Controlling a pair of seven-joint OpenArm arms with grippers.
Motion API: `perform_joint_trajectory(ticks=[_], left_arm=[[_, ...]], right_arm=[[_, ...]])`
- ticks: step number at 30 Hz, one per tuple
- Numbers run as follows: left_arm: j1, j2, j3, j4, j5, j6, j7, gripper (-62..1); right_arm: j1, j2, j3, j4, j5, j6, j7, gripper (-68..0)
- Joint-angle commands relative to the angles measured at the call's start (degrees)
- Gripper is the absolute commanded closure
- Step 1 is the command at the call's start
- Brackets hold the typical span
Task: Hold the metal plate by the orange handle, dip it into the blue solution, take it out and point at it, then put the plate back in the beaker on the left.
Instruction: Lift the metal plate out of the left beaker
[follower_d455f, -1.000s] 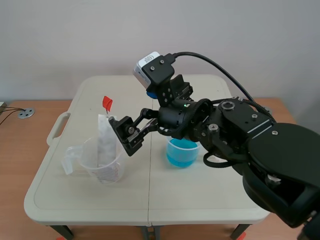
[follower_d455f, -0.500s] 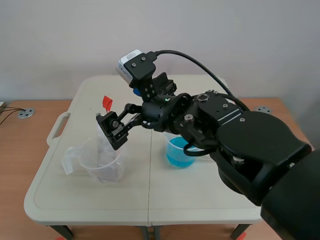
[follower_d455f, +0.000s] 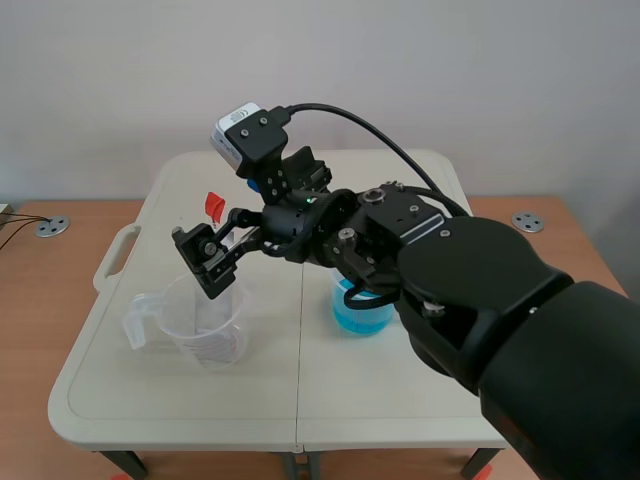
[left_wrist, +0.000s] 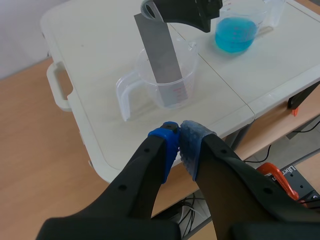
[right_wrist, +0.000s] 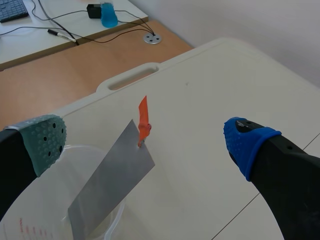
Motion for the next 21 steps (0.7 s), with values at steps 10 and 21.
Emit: perform_joint_trajectory(ticks=[10,21], left_arm=[[0.00,-0.17,0.07,0.46,-0.52,-0.13,-0.81,-5.1],[0.00,-0.17,0.07,0.46,-0.52,-0.13,-0.81,-5.1]], right_arm=[[2.36,-1.55,-0.50,-0.02,0.22,0.04,1.01,-55.8],[2.34,-1.53,-0.50,-0.02,0.22,0.02,-0.90,-37.9]])
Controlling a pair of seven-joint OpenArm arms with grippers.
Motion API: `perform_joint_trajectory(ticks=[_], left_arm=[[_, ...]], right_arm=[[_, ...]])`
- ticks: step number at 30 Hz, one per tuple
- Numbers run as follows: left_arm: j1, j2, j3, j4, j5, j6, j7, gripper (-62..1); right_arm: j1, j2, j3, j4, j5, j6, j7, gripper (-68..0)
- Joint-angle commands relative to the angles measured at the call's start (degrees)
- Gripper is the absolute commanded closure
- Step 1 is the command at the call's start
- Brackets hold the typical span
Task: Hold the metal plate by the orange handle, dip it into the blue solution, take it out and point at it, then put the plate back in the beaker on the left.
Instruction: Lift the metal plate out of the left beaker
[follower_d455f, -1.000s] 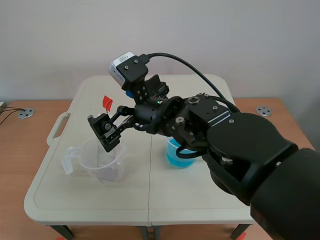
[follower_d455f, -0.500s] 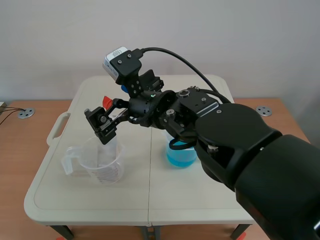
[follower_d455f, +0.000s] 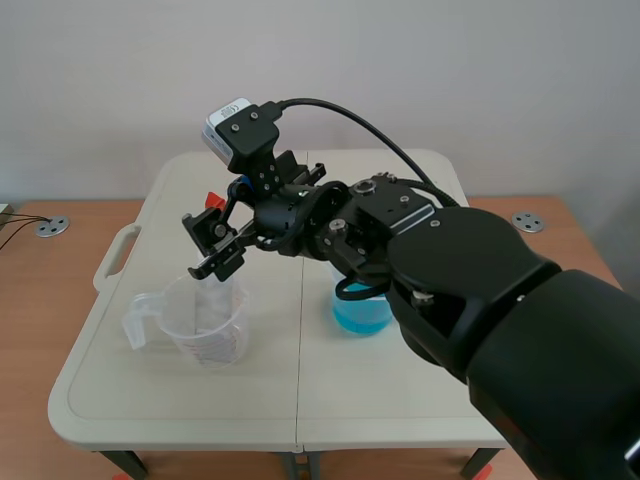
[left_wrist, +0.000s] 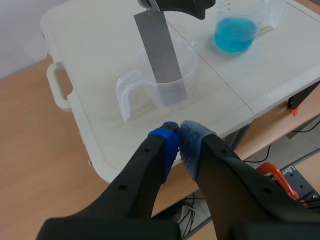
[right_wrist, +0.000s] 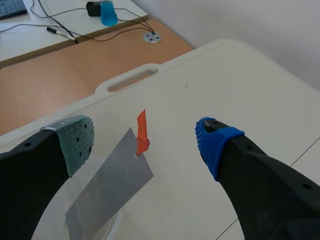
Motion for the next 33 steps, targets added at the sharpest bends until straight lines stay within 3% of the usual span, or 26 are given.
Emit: perform_joint_trajectory(ticks=[1,15,20,25,33], left_arm=[[0.00,-0.17,0.07,0.46,-0.52,-0.13,-0.81,-5.0],[0.00,-0.17,0.07,0.46,-0.52,-0.13,-0.81,-5.1],[0.00,-0.17,0.07,0.46,-0.52,-0.13,-0.81,-5.0],[0.00,-0.17,0.07,0.46,-0.52,-0.13,-0.81,-5.1],[-0.02,-0.17,0.07,0.46,-0.52,-0.13,-0.81,-5.1]], right_arm=[[1.31,-0.48,-0.26,0.66,0.39,0.00,0.87,-35.9],[1.31,-0.48,-0.26,0.66,0.39,0.02,1.38,-14.8],[1.31,-0.48,-0.26,0.66,0.39,0.02,2.25,-13.3],[1.31,-0.48,-0.26,0.66,0.39,0.02,2.43,-2.1],[1.31,-0.48,-0.26,0.66,0.39,0.90,3.93,-1.1]])
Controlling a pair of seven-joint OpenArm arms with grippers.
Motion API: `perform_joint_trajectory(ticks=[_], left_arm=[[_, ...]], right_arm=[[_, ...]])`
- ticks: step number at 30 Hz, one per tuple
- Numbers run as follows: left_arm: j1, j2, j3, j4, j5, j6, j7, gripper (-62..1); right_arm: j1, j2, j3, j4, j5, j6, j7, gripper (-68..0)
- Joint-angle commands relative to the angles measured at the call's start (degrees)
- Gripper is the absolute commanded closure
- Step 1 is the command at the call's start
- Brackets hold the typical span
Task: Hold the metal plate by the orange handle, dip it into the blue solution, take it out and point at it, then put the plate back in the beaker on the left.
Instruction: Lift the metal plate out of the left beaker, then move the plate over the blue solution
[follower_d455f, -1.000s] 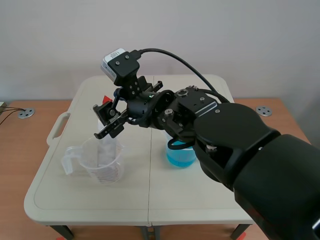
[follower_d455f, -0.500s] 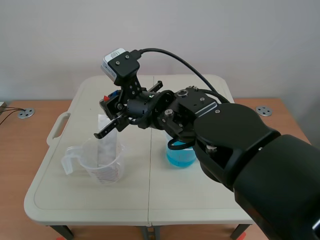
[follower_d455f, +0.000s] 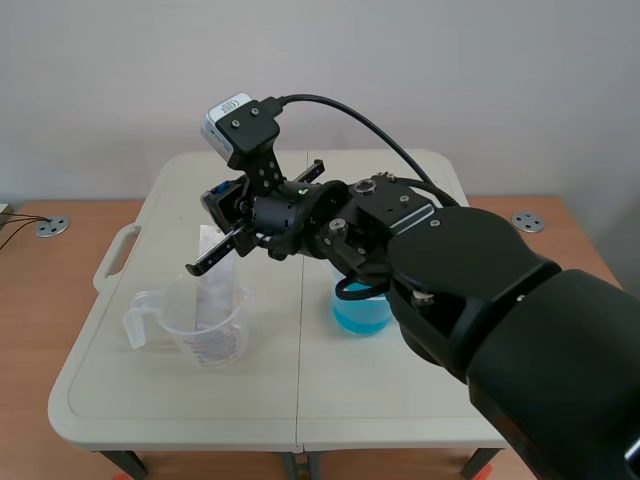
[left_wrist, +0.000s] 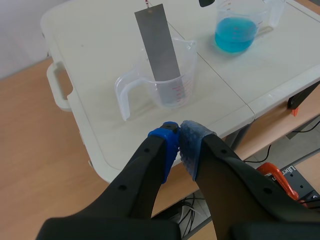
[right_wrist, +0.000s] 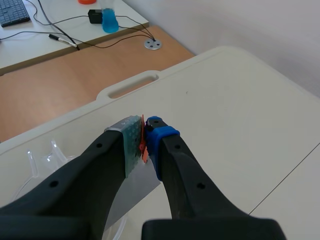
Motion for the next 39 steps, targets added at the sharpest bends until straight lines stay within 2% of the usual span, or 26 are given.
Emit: perform_joint_trajectory(ticks=[1,4,9,15,20,26,32,39], left_arm=[[-0.02,-0.17,0.07,0.46,-0.52,-0.13,-0.81,-5.1],[-0.02,-0.17,0.07,0.46,-0.52,-0.13,-0.81,-5.1],[-0.02,-0.17,0.07,0.46,-0.52,-0.13,-0.81,-5.0],[-0.02,-0.17,0.07,0.46,-0.55,-0.13,-0.81,-5.1],[-0.02,-0.17,0.07,0.46,-0.55,-0.13,-0.81,-5.1],[-0.02,-0.17,0.07,0.46,-0.55,-0.13,-0.81,-5.0],[-0.17,-0.17,0.07,0.46,-0.55,-0.31,-0.81,-5.1],[-0.17,-0.17,0.07,0.46,-0.55,-0.50,-0.81,-5.1]], right_arm=[[1.31,-0.48,-0.26,0.66,0.39,1.09,1.81,-1.1],[1.31,-0.48,-0.26,0.66,0.39,4.13,2.54,-1.1],[1.31,-0.46,-0.26,0.66,0.39,11.37,2.86,-1.1],[1.29,-0.11,-0.20,0.66,0.44,17.88,3.96,-1.1],[0.98,1.55,-0.13,1.20,0.85,18.97,7.15,-1.1],[0.39,4.48,-0.15,4.87,0.85,22.82,9.33,-1.1],[-0.94,6.40,-0.13,9.73,0.83,22.88,9.51,-1.1],[-1.25,6.54,-0.13,12.63,0.81,22.88,8.85,-1.1]])
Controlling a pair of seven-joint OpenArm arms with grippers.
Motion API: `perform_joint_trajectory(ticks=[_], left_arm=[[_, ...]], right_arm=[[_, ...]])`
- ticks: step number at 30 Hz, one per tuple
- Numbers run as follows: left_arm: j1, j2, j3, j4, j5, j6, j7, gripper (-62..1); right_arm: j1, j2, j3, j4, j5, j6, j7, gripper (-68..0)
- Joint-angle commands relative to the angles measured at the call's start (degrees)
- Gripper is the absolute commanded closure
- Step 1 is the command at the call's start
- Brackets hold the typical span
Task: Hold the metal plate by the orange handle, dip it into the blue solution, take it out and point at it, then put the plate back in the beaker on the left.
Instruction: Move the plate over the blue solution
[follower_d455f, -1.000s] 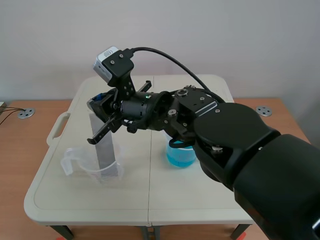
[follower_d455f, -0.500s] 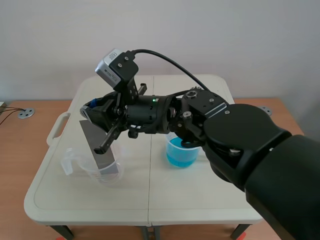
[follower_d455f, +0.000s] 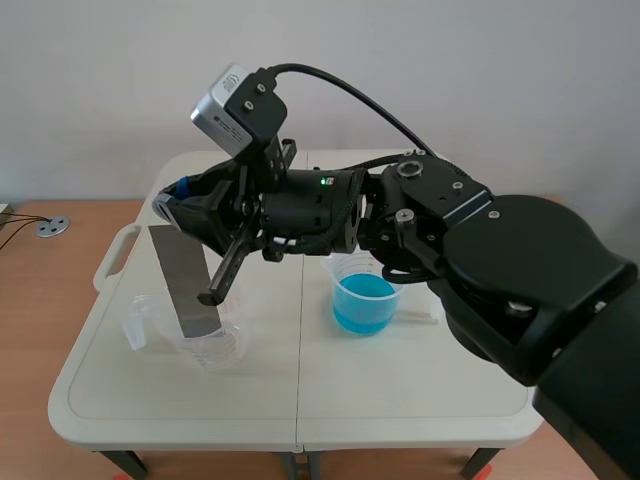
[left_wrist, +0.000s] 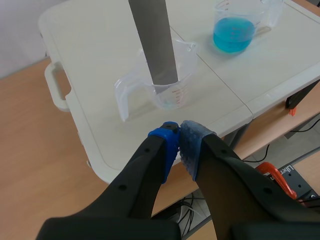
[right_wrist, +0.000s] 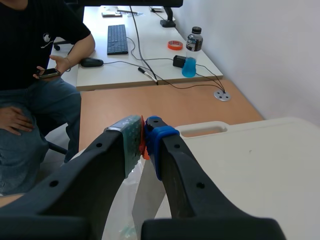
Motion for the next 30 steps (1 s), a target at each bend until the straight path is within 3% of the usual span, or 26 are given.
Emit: perform_joint_trajectory(ticks=[1,17,30], left_arm=[[-0.15,-0.17,0.07,0.46,-0.55,-0.09,-0.81,-5.0],[-0.15,-0.17,0.07,0.46,-0.55,-0.09,-0.81,-5.1],[-0.15,-0.17,0.07,0.46,-0.55,-0.13,-0.81,-5.1]], right_arm=[[1.05,-0.35,-0.13,1.77,0.79,0.24,0.90,-1.1],[0.87,-0.33,1.60,9.64,0.81,0.22,-4.31,-1.1],[-2.69,2.29,5.75,23.65,1.07,0.20,-10.38,-1.1]])
